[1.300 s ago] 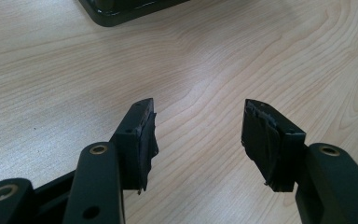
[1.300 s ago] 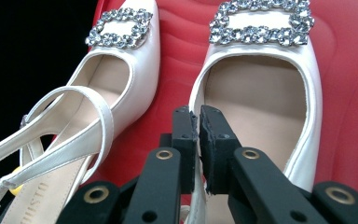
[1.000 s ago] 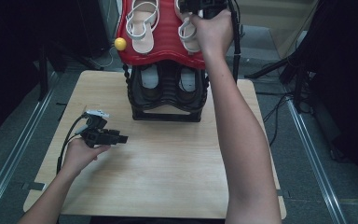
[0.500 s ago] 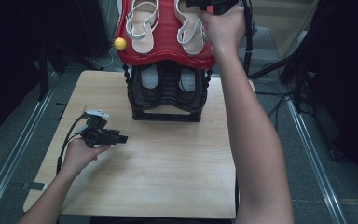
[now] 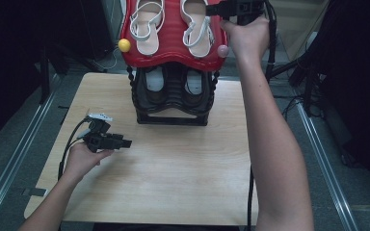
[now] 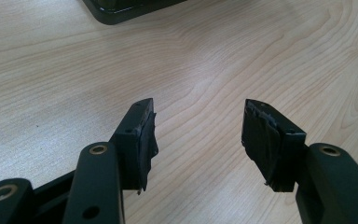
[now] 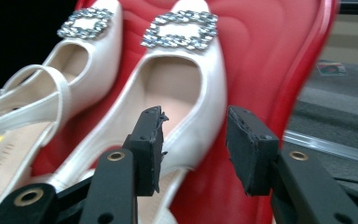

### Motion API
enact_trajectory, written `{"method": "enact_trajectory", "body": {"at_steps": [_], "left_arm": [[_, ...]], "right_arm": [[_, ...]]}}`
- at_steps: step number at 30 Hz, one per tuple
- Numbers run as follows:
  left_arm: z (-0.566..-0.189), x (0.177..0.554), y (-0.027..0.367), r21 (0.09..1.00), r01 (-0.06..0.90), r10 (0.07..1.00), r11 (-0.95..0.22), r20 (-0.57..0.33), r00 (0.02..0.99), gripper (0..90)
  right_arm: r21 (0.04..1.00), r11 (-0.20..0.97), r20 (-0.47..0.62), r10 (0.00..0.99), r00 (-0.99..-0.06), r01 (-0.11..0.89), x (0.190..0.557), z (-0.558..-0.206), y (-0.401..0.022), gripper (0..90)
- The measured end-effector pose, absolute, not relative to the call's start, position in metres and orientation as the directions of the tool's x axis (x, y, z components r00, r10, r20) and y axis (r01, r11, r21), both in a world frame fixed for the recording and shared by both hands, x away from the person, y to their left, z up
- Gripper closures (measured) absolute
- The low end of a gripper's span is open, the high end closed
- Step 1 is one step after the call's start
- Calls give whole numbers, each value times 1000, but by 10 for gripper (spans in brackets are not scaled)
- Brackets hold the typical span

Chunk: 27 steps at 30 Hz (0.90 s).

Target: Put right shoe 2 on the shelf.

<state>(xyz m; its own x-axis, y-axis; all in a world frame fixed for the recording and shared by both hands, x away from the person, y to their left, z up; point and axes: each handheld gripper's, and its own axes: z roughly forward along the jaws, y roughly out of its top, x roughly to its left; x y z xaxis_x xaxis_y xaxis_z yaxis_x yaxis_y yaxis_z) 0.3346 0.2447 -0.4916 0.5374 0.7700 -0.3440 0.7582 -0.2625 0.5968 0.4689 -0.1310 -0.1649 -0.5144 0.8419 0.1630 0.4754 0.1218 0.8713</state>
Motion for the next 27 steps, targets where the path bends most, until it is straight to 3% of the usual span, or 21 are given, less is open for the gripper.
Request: {"method": "enact_trajectory", "body": {"at_steps": [12, 27], "left_arm": [[-492, 335, 245, 595, 759, 770, -263, -344, 537, 448], [-493, 335, 246, 593, 761, 773, -262, -343, 534, 448]], "right_arm": [[873, 104, 168, 853, -494, 476, 461, -178, -160, 578], [864, 77, 180, 877, -446, 498, 457, -206, -184, 435]]}}
